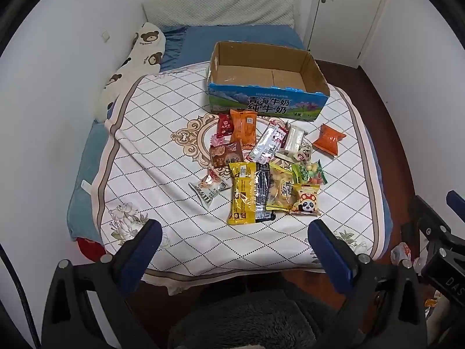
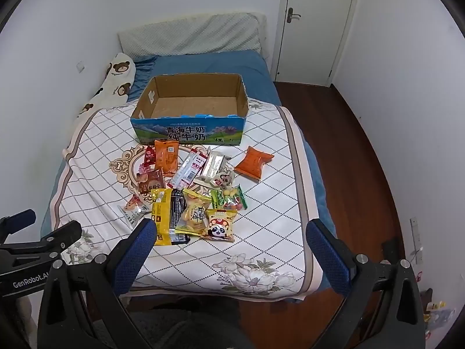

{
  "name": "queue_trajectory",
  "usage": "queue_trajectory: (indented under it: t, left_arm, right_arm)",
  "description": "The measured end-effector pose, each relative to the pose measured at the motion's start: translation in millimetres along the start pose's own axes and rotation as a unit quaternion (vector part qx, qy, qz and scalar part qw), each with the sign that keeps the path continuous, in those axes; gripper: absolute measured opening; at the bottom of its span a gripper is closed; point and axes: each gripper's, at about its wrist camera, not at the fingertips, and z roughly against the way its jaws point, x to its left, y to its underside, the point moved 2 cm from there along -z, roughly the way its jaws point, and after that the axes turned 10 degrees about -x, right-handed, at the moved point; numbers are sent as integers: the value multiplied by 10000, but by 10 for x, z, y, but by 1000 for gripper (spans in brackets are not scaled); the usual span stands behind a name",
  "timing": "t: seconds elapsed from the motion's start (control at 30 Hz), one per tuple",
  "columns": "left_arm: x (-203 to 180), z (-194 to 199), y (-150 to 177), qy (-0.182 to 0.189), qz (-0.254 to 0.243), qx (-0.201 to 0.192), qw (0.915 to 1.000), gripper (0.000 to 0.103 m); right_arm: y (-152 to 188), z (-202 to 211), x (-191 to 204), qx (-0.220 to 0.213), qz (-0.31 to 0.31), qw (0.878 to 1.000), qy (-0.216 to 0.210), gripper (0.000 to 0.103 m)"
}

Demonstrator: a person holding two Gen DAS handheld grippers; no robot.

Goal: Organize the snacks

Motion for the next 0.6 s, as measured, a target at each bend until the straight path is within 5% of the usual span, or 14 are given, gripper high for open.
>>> queue_trajectory:
  t: [0.6]
  left_arm:
    - [4,9,-34,10,-38,-53,10000,103]
  right_arm:
    - [-20,3,-5,17,-175,9998,-75,103]
